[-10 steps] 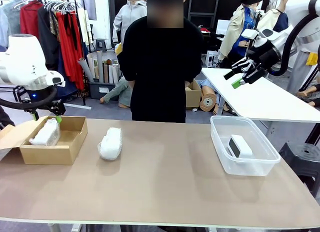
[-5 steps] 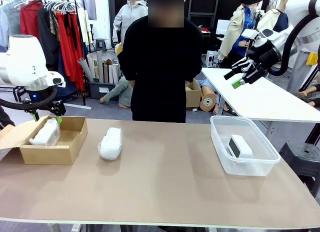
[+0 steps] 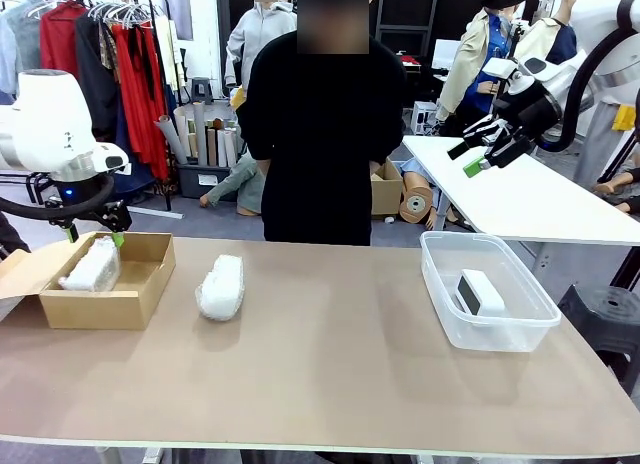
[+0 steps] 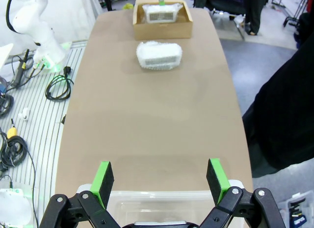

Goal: Separate and place wrapped and unwrapped clocks.
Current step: If the picked Digital clock is wrapped, place it in the Package Box ; if not, place it in the Organizing box, then pick up the Digital clock indicated by the person.

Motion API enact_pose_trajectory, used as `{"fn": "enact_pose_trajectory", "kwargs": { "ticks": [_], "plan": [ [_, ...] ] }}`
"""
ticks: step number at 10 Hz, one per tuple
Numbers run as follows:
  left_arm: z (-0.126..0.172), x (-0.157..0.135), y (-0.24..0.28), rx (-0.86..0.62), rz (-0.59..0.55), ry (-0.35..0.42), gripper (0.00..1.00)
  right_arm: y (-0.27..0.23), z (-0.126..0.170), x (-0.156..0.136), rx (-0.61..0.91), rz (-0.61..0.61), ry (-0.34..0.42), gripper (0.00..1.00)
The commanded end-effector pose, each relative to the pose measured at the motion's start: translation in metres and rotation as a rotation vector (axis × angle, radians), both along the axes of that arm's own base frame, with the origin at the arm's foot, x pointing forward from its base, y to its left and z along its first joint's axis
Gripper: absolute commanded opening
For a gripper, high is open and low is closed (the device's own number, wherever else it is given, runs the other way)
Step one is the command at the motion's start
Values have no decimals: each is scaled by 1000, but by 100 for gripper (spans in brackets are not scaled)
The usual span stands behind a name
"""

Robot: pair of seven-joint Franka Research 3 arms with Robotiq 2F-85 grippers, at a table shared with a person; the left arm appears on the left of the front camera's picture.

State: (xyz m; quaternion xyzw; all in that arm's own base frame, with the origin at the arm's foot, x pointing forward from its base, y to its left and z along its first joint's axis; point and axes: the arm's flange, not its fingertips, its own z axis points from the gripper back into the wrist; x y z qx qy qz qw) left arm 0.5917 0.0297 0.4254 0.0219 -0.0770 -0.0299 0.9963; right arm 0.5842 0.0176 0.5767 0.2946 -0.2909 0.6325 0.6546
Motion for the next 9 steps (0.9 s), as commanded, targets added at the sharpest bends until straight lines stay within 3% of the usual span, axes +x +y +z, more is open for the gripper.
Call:
{"fn": "enact_pose_trajectory", "kwargs": {
  "ticks": [1, 4, 6, 9],
  "plan": [
    [1, 0, 1, 0, 2, -3, 100, 0, 1, -1, 0, 2, -1, 100],
    [0, 0, 0, 0, 0, 0, 100, 0, 1, -1, 0, 2, -1, 100],
    [9, -3, 5, -134, -252, 94, 100, 0, 1, -1, 0, 2, -1, 100],
    [36, -22, 2, -255, -556, 54, 100, 0, 1, -1, 0, 2, -1, 100]
  ]
}}
